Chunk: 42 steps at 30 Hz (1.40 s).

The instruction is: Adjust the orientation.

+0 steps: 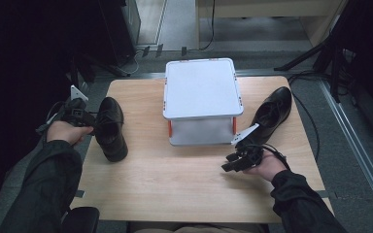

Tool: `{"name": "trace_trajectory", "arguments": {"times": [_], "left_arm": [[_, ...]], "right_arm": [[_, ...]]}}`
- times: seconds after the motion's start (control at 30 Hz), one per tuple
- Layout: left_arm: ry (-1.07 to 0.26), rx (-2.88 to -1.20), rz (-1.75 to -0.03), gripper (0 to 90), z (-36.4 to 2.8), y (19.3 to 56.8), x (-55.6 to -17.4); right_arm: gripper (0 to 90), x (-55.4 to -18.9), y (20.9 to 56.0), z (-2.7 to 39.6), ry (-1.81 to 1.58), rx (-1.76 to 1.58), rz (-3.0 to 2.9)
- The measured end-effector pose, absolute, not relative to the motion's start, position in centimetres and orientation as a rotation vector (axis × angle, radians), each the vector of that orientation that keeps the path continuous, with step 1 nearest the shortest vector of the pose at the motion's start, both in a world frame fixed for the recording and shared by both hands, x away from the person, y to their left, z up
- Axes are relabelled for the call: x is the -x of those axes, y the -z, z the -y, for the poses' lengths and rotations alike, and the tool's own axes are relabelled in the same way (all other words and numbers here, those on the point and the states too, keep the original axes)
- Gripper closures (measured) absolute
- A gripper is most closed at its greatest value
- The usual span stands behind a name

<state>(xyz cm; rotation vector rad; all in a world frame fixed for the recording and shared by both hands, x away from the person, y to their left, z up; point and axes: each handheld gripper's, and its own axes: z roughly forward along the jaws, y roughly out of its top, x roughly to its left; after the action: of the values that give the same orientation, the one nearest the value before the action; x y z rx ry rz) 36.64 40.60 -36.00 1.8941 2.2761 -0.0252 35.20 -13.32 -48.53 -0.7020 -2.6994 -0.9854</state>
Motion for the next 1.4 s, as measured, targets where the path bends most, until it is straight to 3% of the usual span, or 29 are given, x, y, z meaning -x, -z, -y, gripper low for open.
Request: {"name": "trace_trajectory", "arguments": {"times": [0.4,0.67,1.1,1.4], "left_arm": [[0.039,-1.878,-2.338,68.9,-40.8,39.6,-37.5],[0.024,-1.886,-2.374,77.0,-41.0,41.2,-38.4],[0.042,-1.800,-2.433,86.0,-42.0,40.8,-38.8],[0.062,-1.781,-2.421,86.3,-42.1,39.7,-39.1]], "right_arm": [[50.7,-35.2,48.6,13.3,0.981,0.700,2.704],[50.8,-35.2,48.6,13.2,0.979,0.694,2.702],[52.0,-35.3,48.5,13.4,0.987,0.697,2.696],[52.6,-35.4,48.5,13.4,0.990,0.691,2.693]]}}
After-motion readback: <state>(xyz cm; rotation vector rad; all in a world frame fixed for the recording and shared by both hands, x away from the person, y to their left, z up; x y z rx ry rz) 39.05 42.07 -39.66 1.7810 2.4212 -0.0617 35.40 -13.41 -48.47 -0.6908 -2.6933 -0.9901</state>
